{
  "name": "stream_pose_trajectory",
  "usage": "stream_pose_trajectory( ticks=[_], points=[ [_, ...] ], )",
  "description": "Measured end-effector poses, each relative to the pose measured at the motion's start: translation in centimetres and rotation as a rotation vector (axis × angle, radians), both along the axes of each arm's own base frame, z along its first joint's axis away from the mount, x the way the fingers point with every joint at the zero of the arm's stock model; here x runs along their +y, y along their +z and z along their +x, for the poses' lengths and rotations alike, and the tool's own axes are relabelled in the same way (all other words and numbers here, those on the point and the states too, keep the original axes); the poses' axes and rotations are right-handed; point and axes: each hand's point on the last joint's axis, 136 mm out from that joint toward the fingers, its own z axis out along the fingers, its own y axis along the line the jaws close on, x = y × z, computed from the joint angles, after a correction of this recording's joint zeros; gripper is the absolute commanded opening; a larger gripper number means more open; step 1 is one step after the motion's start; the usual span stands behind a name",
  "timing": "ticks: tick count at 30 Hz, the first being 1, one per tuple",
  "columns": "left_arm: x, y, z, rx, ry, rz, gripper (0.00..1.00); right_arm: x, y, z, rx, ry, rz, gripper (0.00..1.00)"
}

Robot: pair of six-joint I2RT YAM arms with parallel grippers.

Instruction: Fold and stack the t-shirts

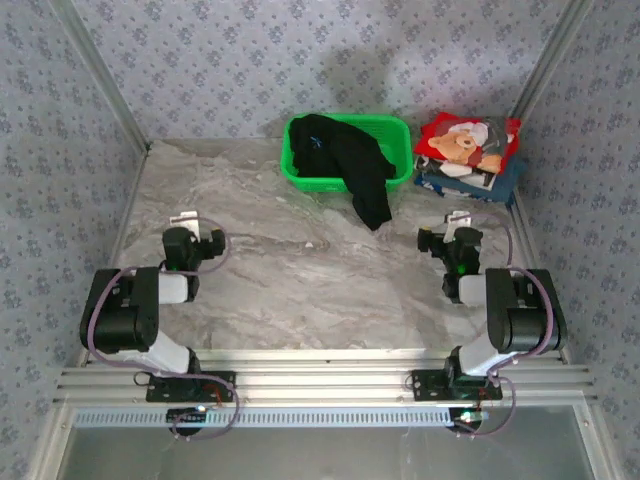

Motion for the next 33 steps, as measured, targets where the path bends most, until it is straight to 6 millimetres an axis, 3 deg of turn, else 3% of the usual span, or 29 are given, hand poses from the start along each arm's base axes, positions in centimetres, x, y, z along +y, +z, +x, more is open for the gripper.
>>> stream_pose_trajectory(
  ticks=[21, 23, 26, 30, 31, 33],
  points=[
    [-0.1, 0.0, -0.1, 0.009, -0.009, 0.001, 1.00, 0.2, 0.0, -0.1, 0.015, 0.007, -0.008, 1.00],
    [-0.5, 0.5, -0.2, 0.043, -0.020, 0.007, 1.00, 0.7, 0.6, -0.4, 0.044, 0.020, -0.016, 1.00],
    [-1.5, 5.6, 0.9, 0.030, -0.034, -0.021, 1.00, 1.8, 5.4, -0.3, 0.014, 0.036, 0.004, 1.00],
    [-3.1, 17.0, 4.8, -0.068, -0.055, -0.128, 1.00, 3.1, 14.3, -0.6, -0.084, 0.048, 0.097, 1.00],
    [-3.6, 19.5, 5.9, -0.082, -0.061, -0.161, 0.99, 3.5, 15.8, -0.7, -0.092, 0.055, 0.124, 1.00],
    [-4.9, 22.8, 8.0, -0.087, -0.086, -0.224, 0.99, 4.5, 17.6, -1.0, -0.080, 0.076, 0.177, 1.00]
  ],
)
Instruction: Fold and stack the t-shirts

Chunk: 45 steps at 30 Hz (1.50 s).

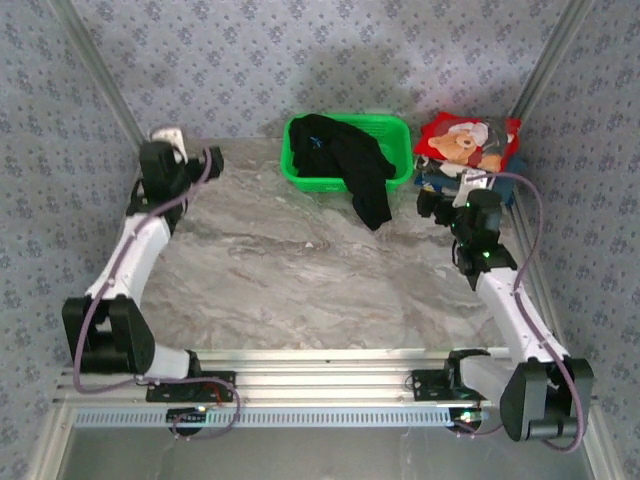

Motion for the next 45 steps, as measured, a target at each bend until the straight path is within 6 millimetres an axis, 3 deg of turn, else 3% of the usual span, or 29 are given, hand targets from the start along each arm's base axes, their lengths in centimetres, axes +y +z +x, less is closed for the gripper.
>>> stream_pose_trajectory(
  ticks=[1, 3, 5, 11, 16, 20, 25, 26, 31, 32, 36, 41, 45],
  points=[
    [-1.0, 0.8, 1.2, 0.018, -0.027, -0.042, 0.99, 0.7, 0.4, 0.0, 0.024, 0.020, 0.026, 1.00],
    [-3.1, 0.5, 3.5, 0.074, -0.077, -0.110, 1.00, 2.3, 0.4, 0.3, 0.084, 0.061, 0.063, 1.00],
    [-5.3, -1.8, 5.2, 0.165, -0.118, -0.160, 0.99, 4.1, 0.1, 0.9, 0.149, 0.109, 0.088, 1.00],
    [-13.8, -12.0, 8.3, 0.505, -0.236, -0.257, 0.90, 10.8, -0.1, 2.3, 0.282, 0.273, 0.130, 1.00],
    [-17.7, -16.4, 9.2, 0.659, -0.254, -0.279, 0.84, 14.2, 0.0, 3.3, 0.336, 0.339, 0.143, 1.00],
    [-18.0, -17.5, 10.4, 0.692, -0.218, -0.277, 0.77, 16.0, -0.4, 4.4, 0.374, 0.368, 0.140, 1.00],
    [-17.4, -18.8, 11.5, 0.710, -0.155, -0.267, 0.58, 18.1, -1.0, 5.5, 0.413, 0.401, 0.142, 1.00],
    [-17.3, -19.2, 11.5, 0.718, -0.145, -0.265, 0.52, 18.4, -1.0, 5.8, 0.417, 0.404, 0.140, 1.00],
    [-17.8, -20.4, 11.3, 0.741, -0.155, -0.257, 0.04, 19.5, -0.7, 8.1, 0.431, 0.400, 0.128, 1.00],
    [-17.9, -20.4, 11.1, 0.748, -0.155, -0.256, 0.00, 19.6, -0.6, 8.7, 0.428, 0.391, 0.119, 1.00],
    [-18.0, -20.3, 10.2, 0.764, -0.175, -0.259, 0.00, 19.7, -0.9, 11.0, 0.430, 0.364, 0.056, 1.00],
    [-16.4, -20.2, 5.8, 0.830, -0.156, -0.226, 0.00, 20.3, -3.0, 13.2, 0.478, 0.357, -0.049, 1.00],
    [-15.2, -19.1, 1.8, 0.855, -0.153, -0.216, 0.00, 20.7, -6.3, 14.1, 0.547, 0.364, -0.132, 1.00]
  ],
)
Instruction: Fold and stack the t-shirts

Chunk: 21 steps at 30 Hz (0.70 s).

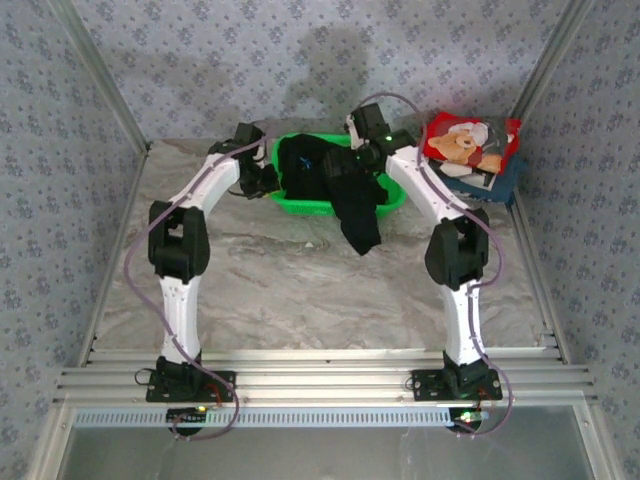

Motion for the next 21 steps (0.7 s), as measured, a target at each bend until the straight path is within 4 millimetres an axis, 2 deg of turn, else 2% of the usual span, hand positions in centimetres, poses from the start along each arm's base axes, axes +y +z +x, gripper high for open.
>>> stream_pose_trajectory(
  ticks=[4, 7, 9, 11, 13, 14, 16, 18, 21],
  points=[
    [0.9, 0.8, -3.3, 0.002, 0.003, -0.006, 0.00, 0.9, -3.6, 0.1, 0.072, 0.033, -0.055, 1.00],
    [1.5, 0.5, -5.4, 0.014, 0.019, -0.011, 0.00, 2.3, -6.4, -0.5, 0.133, 0.062, -0.072, 1.00],
    [1.9, 0.0, -6.5, 0.027, 0.032, -0.015, 0.00, 3.7, -8.4, -1.5, 0.183, 0.087, -0.075, 0.95],
    [2.3, -0.7, -7.4, 0.037, 0.049, -0.018, 0.00, 5.2, -10.1, -2.6, 0.227, 0.113, -0.072, 0.84],
    [2.9, -1.2, -8.0, 0.043, 0.069, -0.030, 0.00, 7.1, -11.6, -4.1, 0.277, 0.149, -0.061, 0.64],
    [3.2, -1.2, -8.1, 0.040, 0.077, -0.038, 0.00, 7.8, -12.0, -4.6, 0.293, 0.156, -0.051, 0.52],
    [4.1, -1.2, -8.3, 0.029, 0.100, -0.059, 0.00, 9.3, -12.7, -5.7, 0.325, 0.176, -0.027, 0.21],
    [5.3, -0.9, -8.6, 0.028, 0.129, -0.071, 0.00, 9.9, -12.6, -6.0, 0.343, 0.173, 0.000, 0.02],
    [7.0, -0.7, -9.0, 0.028, 0.182, -0.089, 0.00, 10.2, -10.9, -5.1, 0.328, 0.135, 0.068, 0.00]
  ],
)
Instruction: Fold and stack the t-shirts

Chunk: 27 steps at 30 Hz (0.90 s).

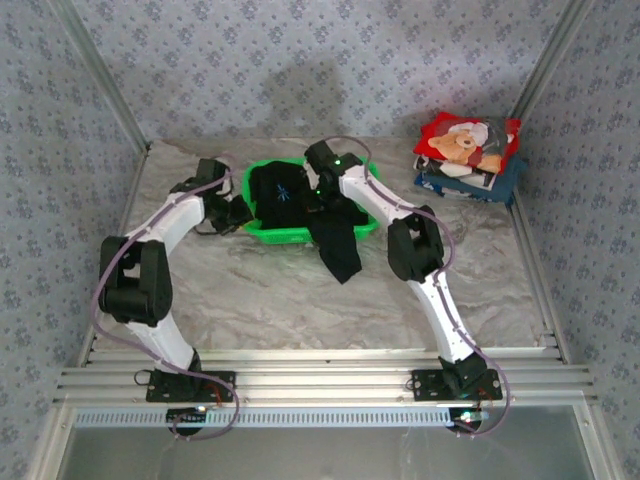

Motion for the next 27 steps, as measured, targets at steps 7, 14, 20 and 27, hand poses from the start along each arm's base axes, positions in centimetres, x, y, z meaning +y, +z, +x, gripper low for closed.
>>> stream_pose_trajectory(
  ticks=[7, 14, 20, 27],
  points=[
    [6.0, -0.1, -0.5, -0.004, 0.216, -0.044, 0.00, -0.9, 16.7, 4.2, -0.297, -0.140, 0.315, 0.00],
    [15.3, 0.3, -1.1, -0.016, 0.580, -0.069, 0.00, -7.1, 43.2, -0.9, -0.765, -0.198, 0.659, 0.00],
    [21.4, 2.7, -2.5, -0.076, 0.926, -0.034, 0.00, -14.5, 51.5, -9.4, -0.952, -0.264, 0.698, 0.00],
    [23.8, 3.2, -4.0, -0.093, 1.196, -0.020, 0.00, -14.3, 38.9, -8.4, -0.671, -0.307, 0.514, 0.00]
  ],
)
